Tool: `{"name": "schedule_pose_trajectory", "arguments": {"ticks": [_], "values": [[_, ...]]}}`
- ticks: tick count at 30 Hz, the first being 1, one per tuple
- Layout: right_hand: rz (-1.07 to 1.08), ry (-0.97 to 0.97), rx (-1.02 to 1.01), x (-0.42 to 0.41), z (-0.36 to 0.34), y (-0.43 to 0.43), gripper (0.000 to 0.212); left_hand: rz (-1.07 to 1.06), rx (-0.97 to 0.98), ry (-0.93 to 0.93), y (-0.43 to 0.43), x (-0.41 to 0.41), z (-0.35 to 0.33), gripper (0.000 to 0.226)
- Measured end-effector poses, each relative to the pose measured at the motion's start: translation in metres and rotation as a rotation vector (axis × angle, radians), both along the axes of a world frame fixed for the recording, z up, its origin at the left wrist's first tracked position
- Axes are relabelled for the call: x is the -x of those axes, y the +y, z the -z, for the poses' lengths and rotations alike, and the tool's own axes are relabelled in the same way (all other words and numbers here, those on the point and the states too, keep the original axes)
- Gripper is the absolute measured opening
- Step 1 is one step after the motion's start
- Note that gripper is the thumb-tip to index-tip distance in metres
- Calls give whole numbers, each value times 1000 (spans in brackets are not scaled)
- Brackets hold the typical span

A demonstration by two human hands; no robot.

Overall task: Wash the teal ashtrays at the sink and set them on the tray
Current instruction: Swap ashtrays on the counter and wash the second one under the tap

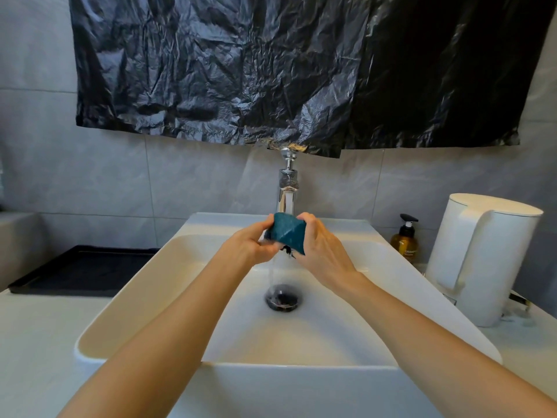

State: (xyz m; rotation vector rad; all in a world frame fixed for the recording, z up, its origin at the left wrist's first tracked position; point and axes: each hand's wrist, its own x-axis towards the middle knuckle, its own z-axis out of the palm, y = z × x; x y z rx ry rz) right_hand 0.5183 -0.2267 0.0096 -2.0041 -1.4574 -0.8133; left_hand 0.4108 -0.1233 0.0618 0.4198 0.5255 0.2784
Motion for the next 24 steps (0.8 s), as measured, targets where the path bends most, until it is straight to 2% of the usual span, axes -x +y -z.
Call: {"name": "schedule_pose_trajectory", "arguments": {"ticks": [3,7,8,10,12,13,15,19,21,24], "values": [[-38,201,-6,1,3,2,66,-18,-33,-14,0,1,-3,22],[-217,630,18,8,1,4,67,8,-282,49,-3,-7,-3,19],[-261,778,57,9,-3,3,68,33,-360,56,-3,-9,-3,19],[-369,1199,107,5,-15,-1,61,59,-488,68,-3,-9,-2,19],[-494,1594,68,-5,-24,-6,43,59,-591,91,2,-7,2,18],[-516,1740,19,-9,-26,-7,40,82,-641,85,5,-5,4,20],[-474,1963,-65,-12,-26,-7,51,185,-748,42,9,-5,7,33],[-422,2135,-20,-6,-18,-4,69,326,-927,5,12,-5,12,46],[-442,2168,-24,-3,-16,-4,72,349,-953,-20,14,-1,11,41],[-419,2131,-135,-1,-12,0,78,382,-971,-29,15,3,11,35]]}}
